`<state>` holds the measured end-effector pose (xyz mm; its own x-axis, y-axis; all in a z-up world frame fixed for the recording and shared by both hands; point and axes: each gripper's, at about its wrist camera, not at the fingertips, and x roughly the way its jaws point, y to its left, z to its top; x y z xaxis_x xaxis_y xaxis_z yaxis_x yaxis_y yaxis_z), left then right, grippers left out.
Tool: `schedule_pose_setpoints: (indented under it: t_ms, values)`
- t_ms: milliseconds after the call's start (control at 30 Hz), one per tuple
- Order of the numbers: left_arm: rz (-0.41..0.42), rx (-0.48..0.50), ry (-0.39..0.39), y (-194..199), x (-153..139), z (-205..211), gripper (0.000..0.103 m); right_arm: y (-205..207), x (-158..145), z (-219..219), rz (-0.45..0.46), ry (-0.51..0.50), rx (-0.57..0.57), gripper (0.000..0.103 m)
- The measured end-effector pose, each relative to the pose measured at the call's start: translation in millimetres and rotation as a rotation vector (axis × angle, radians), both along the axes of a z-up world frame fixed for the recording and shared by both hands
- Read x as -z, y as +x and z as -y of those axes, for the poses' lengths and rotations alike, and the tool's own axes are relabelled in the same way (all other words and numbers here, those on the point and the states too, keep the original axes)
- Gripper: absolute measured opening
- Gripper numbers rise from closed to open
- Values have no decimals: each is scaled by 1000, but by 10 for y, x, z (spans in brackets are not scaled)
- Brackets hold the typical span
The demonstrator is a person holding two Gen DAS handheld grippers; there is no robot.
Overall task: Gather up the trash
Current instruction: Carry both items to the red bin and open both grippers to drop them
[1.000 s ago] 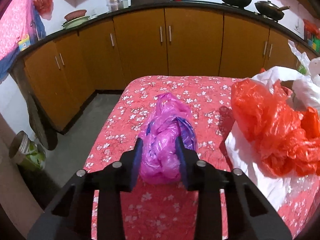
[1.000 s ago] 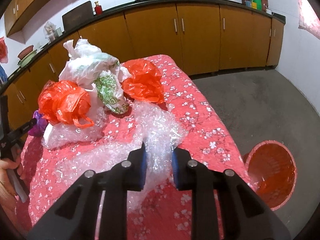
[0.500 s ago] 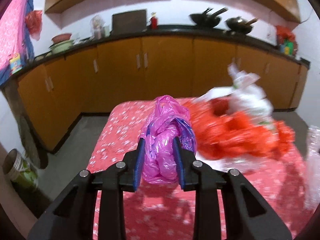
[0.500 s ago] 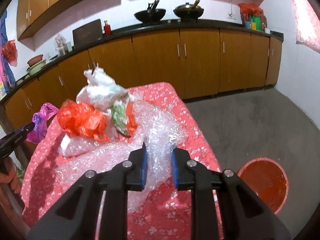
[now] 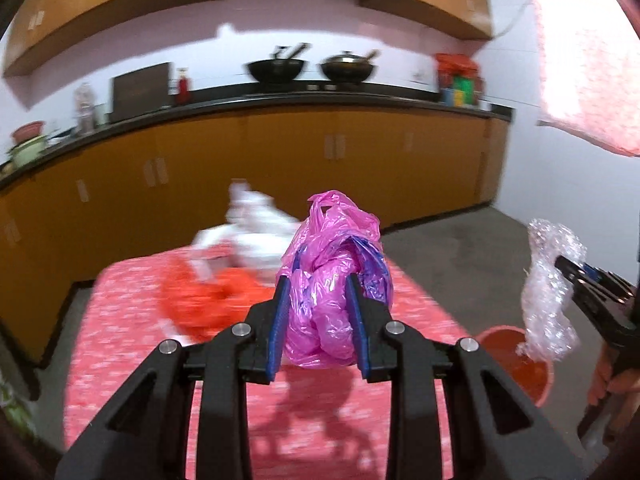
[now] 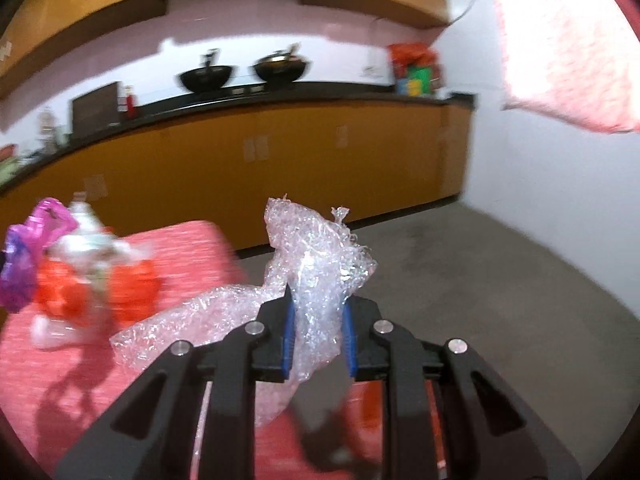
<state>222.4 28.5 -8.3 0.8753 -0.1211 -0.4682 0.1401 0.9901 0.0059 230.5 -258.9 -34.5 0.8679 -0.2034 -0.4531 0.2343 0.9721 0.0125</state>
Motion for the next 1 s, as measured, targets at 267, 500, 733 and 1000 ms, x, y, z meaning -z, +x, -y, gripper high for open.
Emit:
schedule_pose_setpoints:
  t_ms: [267, 500, 733, 1000]
  values:
    - [-98, 221, -50, 112, 341, 1291, 29, -119, 389, 1055, -73, -86, 214, 20]
    - [-202, 338, -31, 206, 729, 2242, 29, -127, 839, 1728, -153, -35, 298, 20]
    - [-305, 375, 7, 332, 1164, 2924, 29, 18, 1246, 1974, -207, -24, 285, 20]
    - [-400, 373, 78, 515, 1614, 3301, 30, 263, 1677, 2150, -265, 1, 251, 21]
